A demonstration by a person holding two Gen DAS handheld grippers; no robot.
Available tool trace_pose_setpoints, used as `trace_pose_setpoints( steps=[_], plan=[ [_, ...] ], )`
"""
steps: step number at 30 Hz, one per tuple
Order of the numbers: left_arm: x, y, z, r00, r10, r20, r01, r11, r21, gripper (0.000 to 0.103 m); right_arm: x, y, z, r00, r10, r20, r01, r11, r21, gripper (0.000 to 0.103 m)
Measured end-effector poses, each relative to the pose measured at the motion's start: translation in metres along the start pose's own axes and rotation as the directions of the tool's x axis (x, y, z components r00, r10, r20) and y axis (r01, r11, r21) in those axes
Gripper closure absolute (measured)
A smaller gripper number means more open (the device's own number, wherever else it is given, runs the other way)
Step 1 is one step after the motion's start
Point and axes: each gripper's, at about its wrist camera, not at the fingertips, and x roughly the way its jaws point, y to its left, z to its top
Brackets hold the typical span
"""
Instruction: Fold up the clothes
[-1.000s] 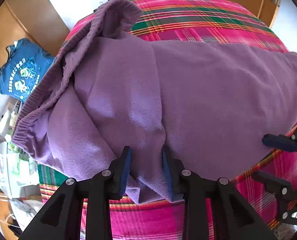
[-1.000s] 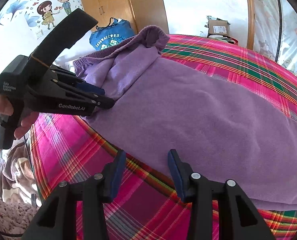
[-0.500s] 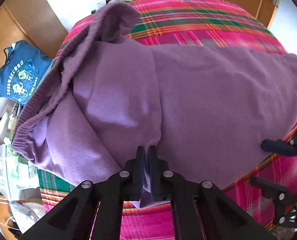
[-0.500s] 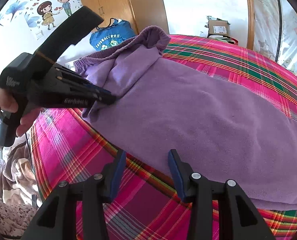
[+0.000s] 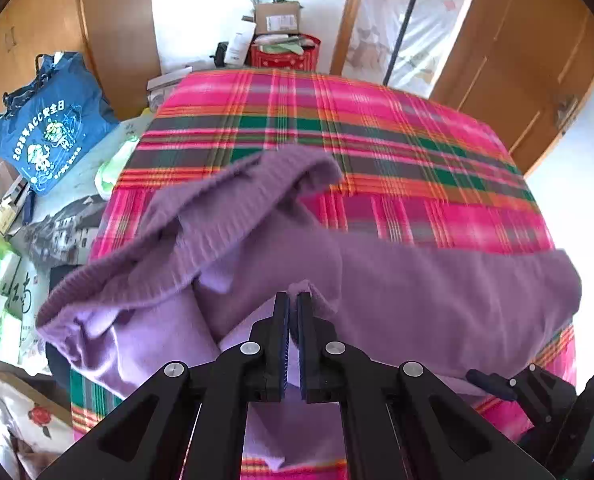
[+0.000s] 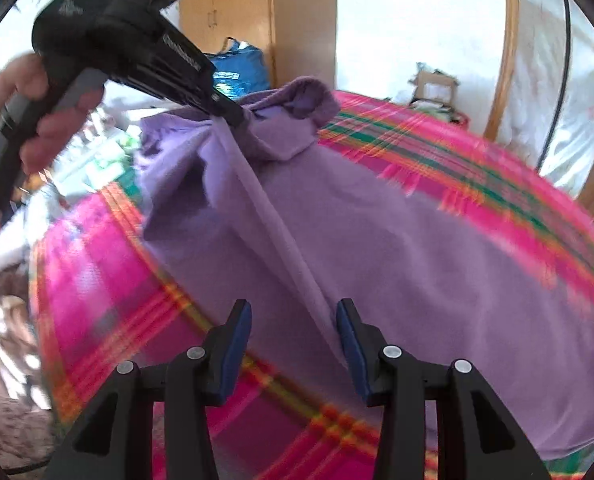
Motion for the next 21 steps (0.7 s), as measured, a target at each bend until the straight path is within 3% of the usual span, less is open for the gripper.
trace_pose_setpoints(
  steps=[8, 9, 11, 16, 21],
  plan=[
    [-0.009, 0.013, 0.024, 0.999, -0.019, 0.042, 0.022, 0.998, -0.065, 0.099, 0.009, -0.023, 0.009, 0.989, -0.137, -0.055, 0.135, 0.99, -0.04, 0.06],
    [-0.01, 0.014, 0.027, 0.999, -0.021, 0.049, 0.024, 0.997, -0.07, 0.099, 0.009, -0.027, 0.011, 0.985, -0.16, -0.059, 0.158, 0.987, -0.042, 0.064],
    [-0.005, 0.017, 0.035, 0.998, -0.022, 0.061, 0.027, 0.997, -0.077, 0.099, 0.01, -0.034, 0.014, 0.976, -0.209, -0.064, 0.207, 0.977, -0.046, 0.09],
    [0.001, 0.017, 0.052, 0.997, -0.015, 0.08, 0.024, 0.994, -0.11, 0.099, 0.006, -0.066, 0.033, 0.947, -0.32, -0.029, 0.321, 0.947, 0.014, 0.096],
    [0.012, 0.019, 0.072, 0.995, 0.0, 0.096, 0.013, 0.991, -0.135, 0.099, 0.0, -0.089, 0.072, 0.891, -0.448, 0.071, 0.447, 0.894, 0.019, 0.096]
  ],
)
